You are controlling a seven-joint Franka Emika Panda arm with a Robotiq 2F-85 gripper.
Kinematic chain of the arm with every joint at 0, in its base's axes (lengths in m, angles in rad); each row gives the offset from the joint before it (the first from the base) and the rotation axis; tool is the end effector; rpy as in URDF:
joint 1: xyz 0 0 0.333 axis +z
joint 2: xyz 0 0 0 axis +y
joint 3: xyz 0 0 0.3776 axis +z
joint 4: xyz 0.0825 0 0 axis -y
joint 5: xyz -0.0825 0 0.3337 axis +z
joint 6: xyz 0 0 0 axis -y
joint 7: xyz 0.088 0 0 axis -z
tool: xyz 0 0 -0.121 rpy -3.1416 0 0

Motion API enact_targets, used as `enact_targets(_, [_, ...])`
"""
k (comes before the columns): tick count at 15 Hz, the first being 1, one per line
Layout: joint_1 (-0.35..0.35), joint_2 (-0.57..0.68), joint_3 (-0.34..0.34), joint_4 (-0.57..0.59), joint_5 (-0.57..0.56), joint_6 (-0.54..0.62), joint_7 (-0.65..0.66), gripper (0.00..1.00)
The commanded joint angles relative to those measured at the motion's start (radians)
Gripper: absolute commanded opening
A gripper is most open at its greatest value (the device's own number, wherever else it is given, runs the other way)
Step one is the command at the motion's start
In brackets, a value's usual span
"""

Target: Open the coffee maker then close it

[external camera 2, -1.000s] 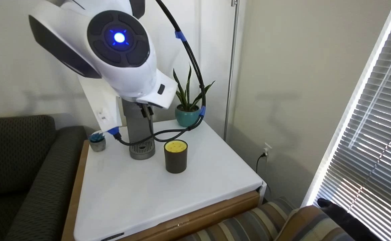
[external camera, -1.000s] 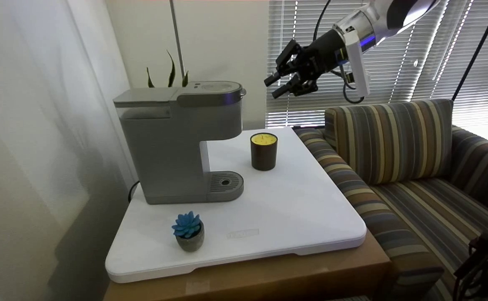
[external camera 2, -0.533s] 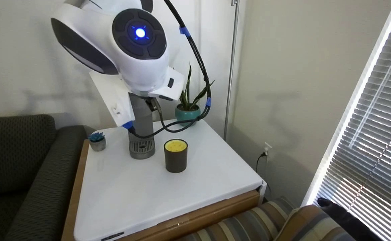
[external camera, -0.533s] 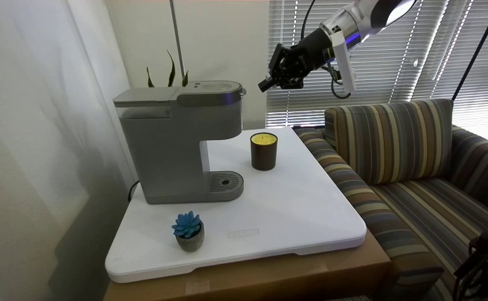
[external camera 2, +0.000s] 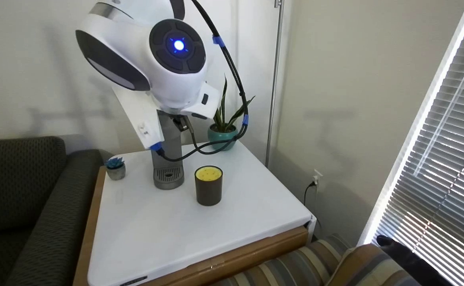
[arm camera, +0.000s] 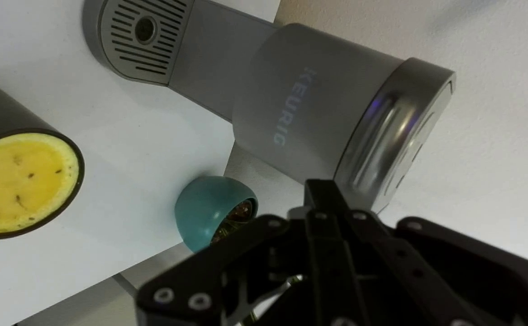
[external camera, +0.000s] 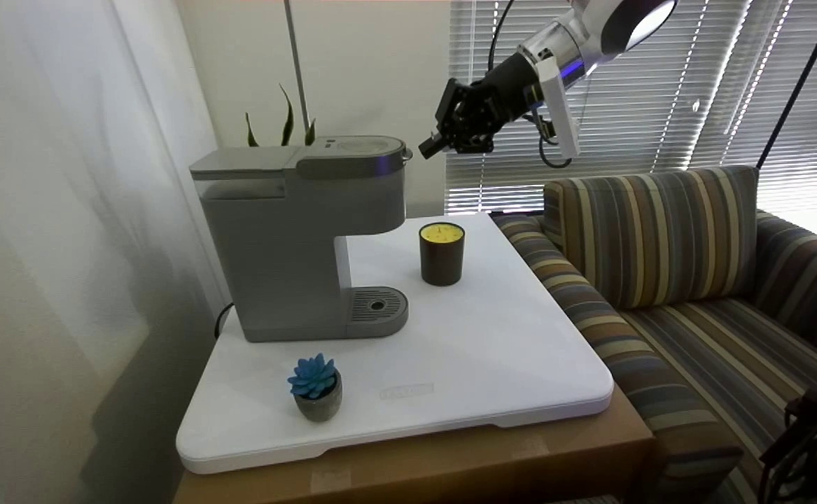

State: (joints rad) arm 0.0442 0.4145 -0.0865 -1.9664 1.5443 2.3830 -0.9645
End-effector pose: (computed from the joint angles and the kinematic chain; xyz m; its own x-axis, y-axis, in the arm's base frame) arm 0.6196 -0.0016 0.3529 0.8589 -0.4116 0.3046 -0.0327 -0.6377 -0.7696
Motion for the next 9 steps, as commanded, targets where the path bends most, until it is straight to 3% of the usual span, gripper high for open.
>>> enact_targets(1, [-0.034,0.026,0.023,0.036,-0.016,-0.036,0.042,0.0])
enact_targets(9, [-0.04,0.03,0.027,0.051,-0.068,-0.111,0.192,0.0])
